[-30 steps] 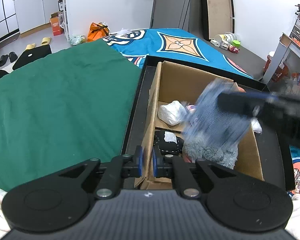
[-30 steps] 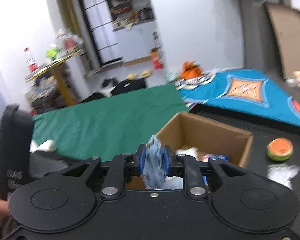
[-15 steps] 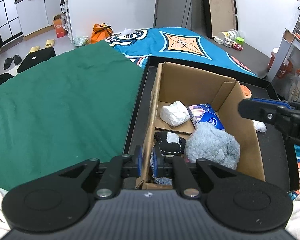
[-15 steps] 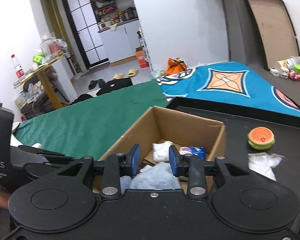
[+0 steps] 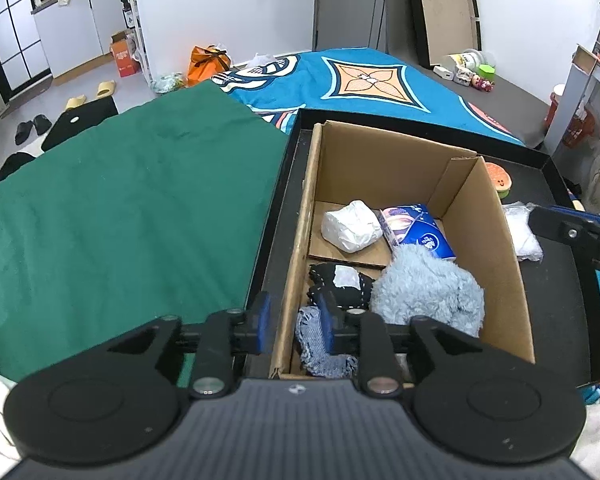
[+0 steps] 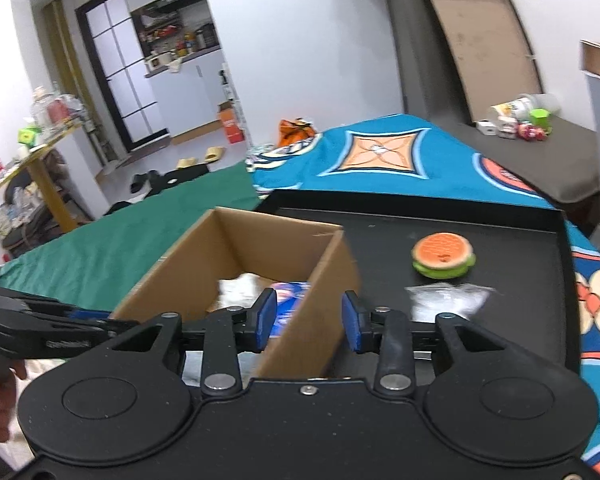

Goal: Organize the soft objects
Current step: 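Carry the blue denim plush into the box and release it, then grasp the clear bag of white filling with the right tool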

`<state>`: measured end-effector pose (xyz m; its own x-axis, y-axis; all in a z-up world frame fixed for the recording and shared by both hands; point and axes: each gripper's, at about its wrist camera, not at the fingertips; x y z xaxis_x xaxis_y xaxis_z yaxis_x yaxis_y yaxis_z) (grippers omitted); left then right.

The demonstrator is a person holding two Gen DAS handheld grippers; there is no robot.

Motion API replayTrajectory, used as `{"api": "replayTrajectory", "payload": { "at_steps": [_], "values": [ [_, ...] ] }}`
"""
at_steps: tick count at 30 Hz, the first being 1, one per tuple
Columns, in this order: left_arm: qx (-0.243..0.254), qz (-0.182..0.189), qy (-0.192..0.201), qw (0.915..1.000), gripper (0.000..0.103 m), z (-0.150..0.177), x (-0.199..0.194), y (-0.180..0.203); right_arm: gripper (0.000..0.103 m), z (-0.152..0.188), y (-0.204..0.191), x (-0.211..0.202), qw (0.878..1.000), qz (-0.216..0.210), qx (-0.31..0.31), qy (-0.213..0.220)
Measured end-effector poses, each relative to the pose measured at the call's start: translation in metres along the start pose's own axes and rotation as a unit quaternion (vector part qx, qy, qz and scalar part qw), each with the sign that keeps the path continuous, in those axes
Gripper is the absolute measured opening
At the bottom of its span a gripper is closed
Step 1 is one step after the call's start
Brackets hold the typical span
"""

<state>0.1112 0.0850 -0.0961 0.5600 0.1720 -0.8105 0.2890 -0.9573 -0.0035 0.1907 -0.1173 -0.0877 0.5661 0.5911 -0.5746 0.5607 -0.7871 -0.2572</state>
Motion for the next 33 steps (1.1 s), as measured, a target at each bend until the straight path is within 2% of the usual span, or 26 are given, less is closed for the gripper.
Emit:
{"api": "replayTrajectory", "payload": {
  "at_steps": [4, 13, 26, 33],
  "values": [
    [0.006, -0.013, 0.001, 0.9999, 0.041, -0.001, 0.002, 0.005, 0.046, 0.004, 0.015, 0.001, 1.0, 0.012, 0.01, 0.002],
    [0.03, -0.036, -0.001, 0.9989, 0.052, -0.005, 0.008, 0.022, 0.056, 0.018, 0.045, 0.016, 0.999, 0.047, 0.025, -0.004],
    [0.065, -0.075, -0.002, 0.995, 0.063, -0.006, 0.013, 0.047, 0.08, 0.029, 0.086, 0.048, 0.996, 0.075, 0.054, -0.005],
    [0.074, -0.093, 0.001, 0.9929, 0.064, -0.004, 0.012, 0.058, 0.082, 0.032, 0.088, 0.065, 0.996, 0.078, 0.045, -0.015]
  ]
}}
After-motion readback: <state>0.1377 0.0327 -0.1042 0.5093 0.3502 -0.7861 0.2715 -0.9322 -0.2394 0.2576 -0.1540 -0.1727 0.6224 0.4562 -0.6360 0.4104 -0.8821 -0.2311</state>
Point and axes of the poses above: each gripper's, at about its wrist camera, not at the fingertips, and x roughly the way its jaws point, y to its right, z to its underside
